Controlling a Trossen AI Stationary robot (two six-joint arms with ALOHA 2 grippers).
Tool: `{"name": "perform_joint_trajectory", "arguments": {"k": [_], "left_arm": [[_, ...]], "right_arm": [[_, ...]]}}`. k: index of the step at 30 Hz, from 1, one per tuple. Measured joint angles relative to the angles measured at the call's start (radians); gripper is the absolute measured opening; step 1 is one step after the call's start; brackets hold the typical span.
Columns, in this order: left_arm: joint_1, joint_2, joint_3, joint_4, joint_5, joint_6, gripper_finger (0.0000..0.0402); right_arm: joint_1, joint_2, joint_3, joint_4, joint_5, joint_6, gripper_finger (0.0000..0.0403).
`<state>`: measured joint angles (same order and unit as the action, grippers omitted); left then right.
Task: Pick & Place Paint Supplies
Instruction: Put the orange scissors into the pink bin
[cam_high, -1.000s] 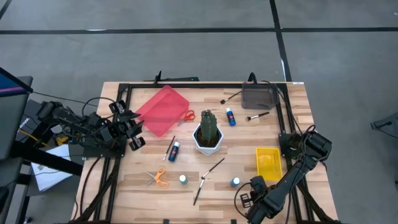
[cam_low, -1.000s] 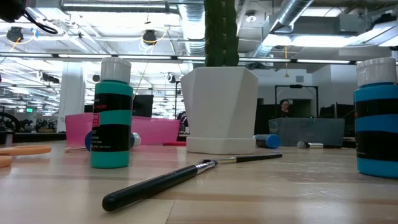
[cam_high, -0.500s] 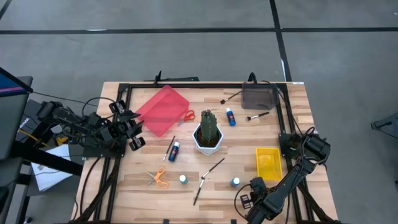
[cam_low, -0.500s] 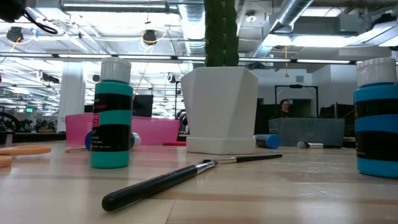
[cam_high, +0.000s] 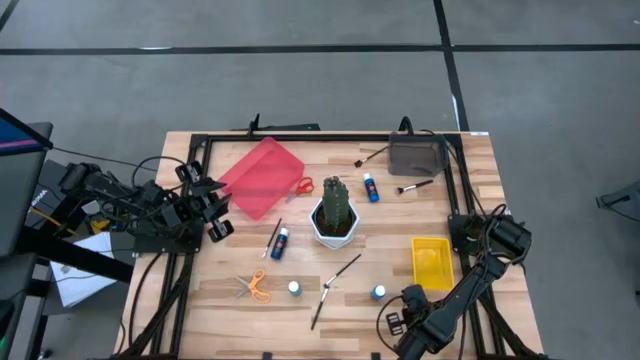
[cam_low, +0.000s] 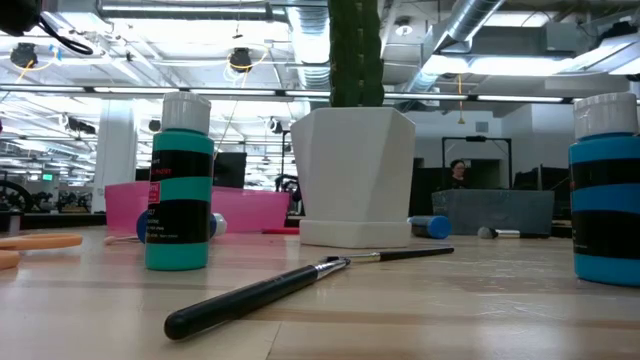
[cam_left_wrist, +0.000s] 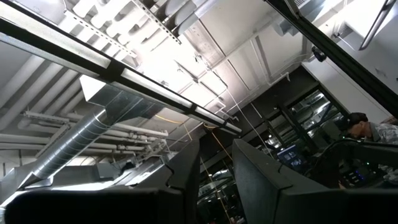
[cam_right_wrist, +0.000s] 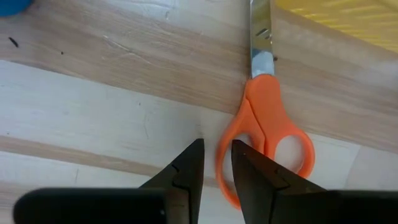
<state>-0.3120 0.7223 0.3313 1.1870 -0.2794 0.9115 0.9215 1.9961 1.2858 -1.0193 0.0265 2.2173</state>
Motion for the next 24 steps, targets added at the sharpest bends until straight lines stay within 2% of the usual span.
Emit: {"name": "perform_joint_trajectory", "arguments": {"k": [10,24], "left_arm": [[0.000,0.000,0.000,0.000,0.000,0.000,0.0088],[0.000,0.000,0.000,0.000,0.000,0.000,0.0088]], "right_arm": [[0.000,0.000,0.001,0.003,0.001,-0.003,0.0007],[0.000,0.001,0.001,-0.005,-0.002,-0.013,0.0003]]}}
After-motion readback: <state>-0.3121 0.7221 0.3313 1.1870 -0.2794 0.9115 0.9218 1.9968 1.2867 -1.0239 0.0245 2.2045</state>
